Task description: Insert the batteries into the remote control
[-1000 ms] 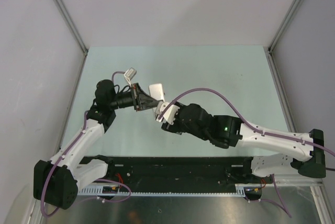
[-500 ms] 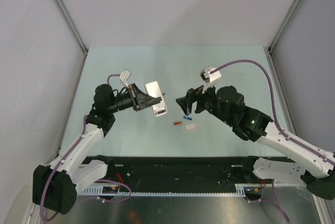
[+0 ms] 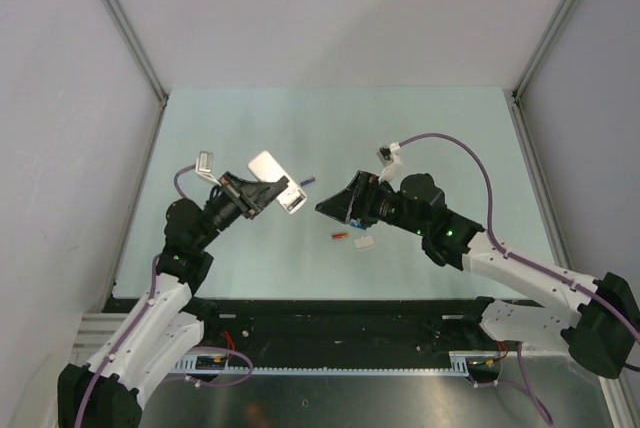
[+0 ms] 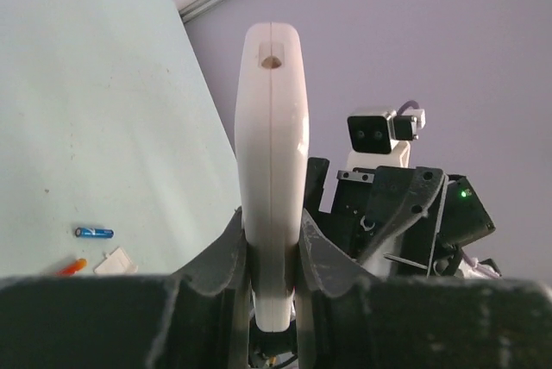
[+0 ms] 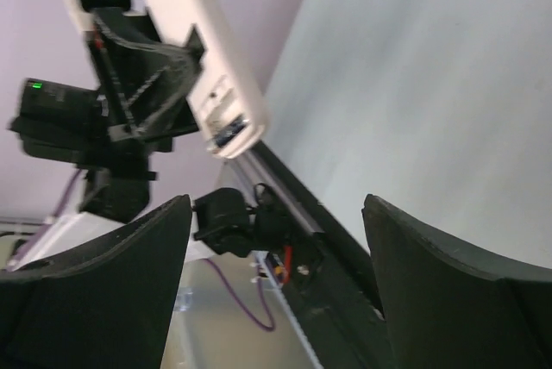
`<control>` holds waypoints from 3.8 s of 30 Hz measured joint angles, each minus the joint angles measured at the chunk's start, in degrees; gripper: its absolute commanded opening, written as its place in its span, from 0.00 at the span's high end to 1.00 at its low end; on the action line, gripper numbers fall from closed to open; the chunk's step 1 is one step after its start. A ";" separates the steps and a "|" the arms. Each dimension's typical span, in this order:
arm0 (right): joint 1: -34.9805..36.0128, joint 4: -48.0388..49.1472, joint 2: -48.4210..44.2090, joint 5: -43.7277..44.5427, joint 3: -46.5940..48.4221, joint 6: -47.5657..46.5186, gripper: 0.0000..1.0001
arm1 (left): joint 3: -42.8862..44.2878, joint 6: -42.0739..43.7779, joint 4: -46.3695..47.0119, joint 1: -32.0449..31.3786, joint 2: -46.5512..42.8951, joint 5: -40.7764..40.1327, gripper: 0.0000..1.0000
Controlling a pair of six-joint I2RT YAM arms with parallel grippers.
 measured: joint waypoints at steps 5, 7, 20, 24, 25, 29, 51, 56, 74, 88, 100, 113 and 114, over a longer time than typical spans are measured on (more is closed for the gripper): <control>0.83 9.25 3.69 -3.69 -0.33 4.37 0.18 | -1.68 -2.10 1.44 -0.87 0.48 -3.89 1.00; 1.27 12.31 5.29 -4.72 -0.33 5.49 0.19 | -1.99 -2.69 1.55 -1.33 0.48 -4.81 1.00; 1.90 21.51 13.86 -8.41 -0.31 9.51 0.30 | -1.99 -3.69 2.54 -3.04 0.44 -6.88 1.00; 1.92 22.71 13.99 -8.37 -0.04 9.92 0.34 | -1.99 -3.67 2.56 -3.26 0.28 -7.02 1.00; 2.01 23.02 14.27 -8.35 0.20 10.12 0.35 | -1.99 -3.67 2.56 -3.37 0.24 -7.13 1.00; 2.32 23.37 15.78 -8.35 1.25 10.43 0.41 | -1.99 -3.61 2.56 -3.58 0.02 -7.54 1.00; 2.86 22.82 17.99 -7.28 3.61 11.17 0.54 | -1.99 -3.06 2.62 -3.98 -0.94 -8.33 1.00; 2.89 21.03 18.14 -6.58 4.04 11.56 0.59 | -1.99 -2.69 2.38 -4.02 -0.94 -8.39 1.00; 2.89 18.99 18.14 -5.90 4.68 12.94 0.93 | -1.99 -2.51 2.03 -4.02 -1.09 -8.79 1.00; 2.75 18.88 17.99 -6.03 4.70 13.05 0.95 | -1.99 -2.62 2.08 -4.02 -1.14 -8.74 1.00; 2.32 17.73 17.53 -5.25 4.70 12.48 0.45 | -1.99 -2.69 2.51 -4.09 -1.14 -8.68 1.00; 1.81 17.00 15.74 -2.75 4.70 12.22 0.54 | -2.01 -6.25 2.60 -4.11 -0.66 -8.33 1.00; 1.84 16.96 15.74 -2.78 4.70 12.22 0.54 | -2.01 -6.34 2.60 -4.11 -0.66 -8.33 1.00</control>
